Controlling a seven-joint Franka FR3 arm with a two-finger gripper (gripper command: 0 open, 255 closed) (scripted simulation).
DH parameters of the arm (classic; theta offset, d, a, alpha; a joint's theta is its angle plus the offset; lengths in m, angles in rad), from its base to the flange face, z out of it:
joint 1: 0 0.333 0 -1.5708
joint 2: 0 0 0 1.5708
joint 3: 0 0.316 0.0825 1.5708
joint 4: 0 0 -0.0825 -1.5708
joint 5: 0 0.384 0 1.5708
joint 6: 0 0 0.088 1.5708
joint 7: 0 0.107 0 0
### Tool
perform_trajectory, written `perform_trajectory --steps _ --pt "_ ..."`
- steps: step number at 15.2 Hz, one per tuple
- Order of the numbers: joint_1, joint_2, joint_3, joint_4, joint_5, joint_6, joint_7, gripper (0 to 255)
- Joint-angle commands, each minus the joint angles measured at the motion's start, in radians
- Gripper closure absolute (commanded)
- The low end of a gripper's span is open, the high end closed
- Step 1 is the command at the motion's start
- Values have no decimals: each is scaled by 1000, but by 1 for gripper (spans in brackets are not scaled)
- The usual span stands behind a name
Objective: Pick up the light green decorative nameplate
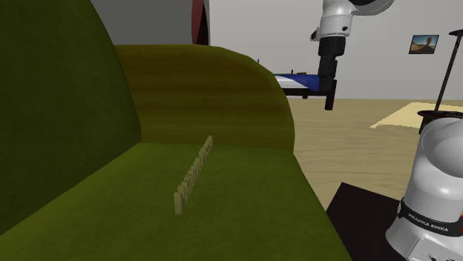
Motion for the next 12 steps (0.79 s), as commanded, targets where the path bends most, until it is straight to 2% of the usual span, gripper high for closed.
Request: perform_trajectory --steps 1,7,12 --pt "0 0 0 0 0 0 0 0" --pt "-2 -17 178 -74 88 110 282 0" --pt "-13 36 334 -78 143 211 518 0"
